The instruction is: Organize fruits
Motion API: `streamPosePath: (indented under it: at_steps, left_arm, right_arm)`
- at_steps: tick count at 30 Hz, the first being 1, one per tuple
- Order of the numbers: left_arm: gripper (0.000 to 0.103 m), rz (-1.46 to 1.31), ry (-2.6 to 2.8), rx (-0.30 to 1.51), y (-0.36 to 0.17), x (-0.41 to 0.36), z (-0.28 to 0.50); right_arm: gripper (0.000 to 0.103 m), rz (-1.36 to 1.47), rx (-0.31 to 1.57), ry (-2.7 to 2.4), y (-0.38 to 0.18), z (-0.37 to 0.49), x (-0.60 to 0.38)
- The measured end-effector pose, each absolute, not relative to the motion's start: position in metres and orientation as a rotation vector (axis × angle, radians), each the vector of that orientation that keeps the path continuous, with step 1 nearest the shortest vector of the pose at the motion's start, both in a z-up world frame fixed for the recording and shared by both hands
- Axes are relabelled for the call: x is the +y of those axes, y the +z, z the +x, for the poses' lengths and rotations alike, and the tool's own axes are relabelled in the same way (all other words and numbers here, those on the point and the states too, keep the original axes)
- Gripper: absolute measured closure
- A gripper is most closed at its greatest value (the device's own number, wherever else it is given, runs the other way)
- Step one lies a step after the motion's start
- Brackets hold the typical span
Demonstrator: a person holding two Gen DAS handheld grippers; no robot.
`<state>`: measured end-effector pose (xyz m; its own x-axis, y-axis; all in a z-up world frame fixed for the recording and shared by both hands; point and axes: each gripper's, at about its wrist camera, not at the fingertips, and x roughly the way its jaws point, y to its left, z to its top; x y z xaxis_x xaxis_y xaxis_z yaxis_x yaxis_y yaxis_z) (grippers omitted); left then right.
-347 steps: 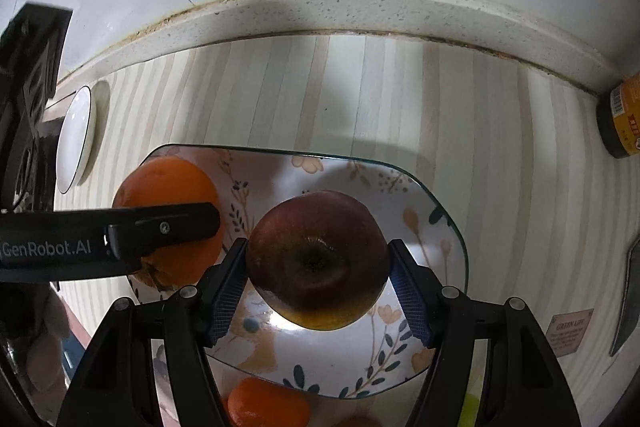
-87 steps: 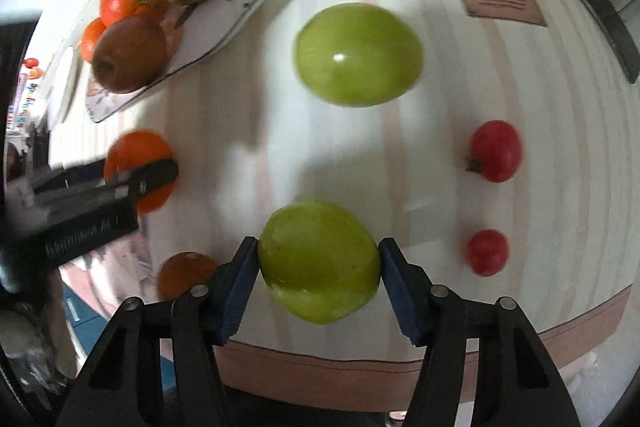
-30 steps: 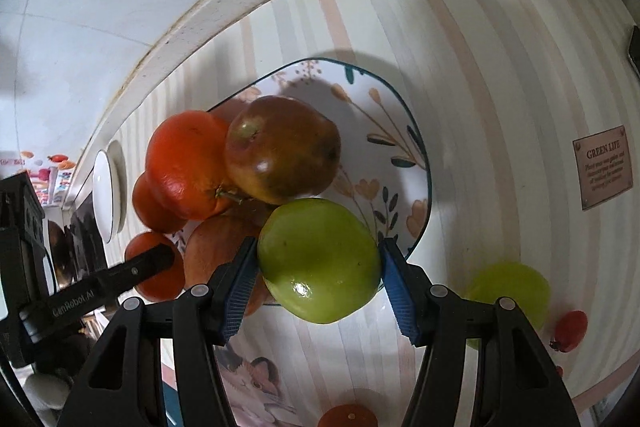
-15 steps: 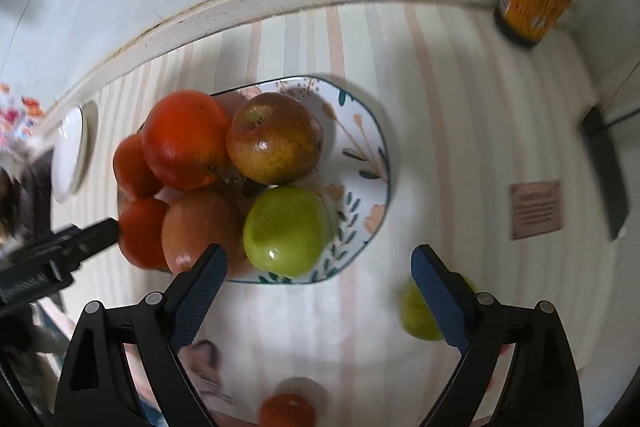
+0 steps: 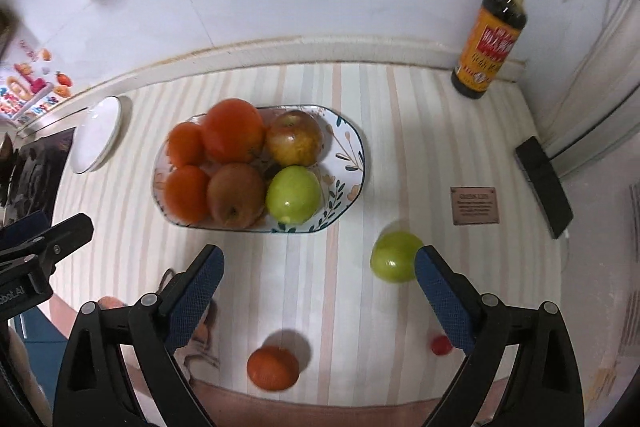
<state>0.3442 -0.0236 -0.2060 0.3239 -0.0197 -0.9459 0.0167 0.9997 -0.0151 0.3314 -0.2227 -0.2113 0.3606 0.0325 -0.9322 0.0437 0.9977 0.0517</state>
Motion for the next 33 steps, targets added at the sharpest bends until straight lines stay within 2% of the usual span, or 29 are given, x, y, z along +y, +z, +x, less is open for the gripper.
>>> streamPosePath:
  at_steps: [21, 33]
  left_arm:
    - [0.009, 0.022, -0.068, 1.046, -0.117, -0.031, 0.230]
    - [0.009, 0.027, -0.055, 1.022, -0.112, -0.034, 0.216]
  right_arm:
    - [0.005, 0.094, 1.034, 0.041, -0.112, 0.208, -0.214]
    - [0.005, 0.101, 0.997, 0.044, -0.094, 0.192, -0.223]
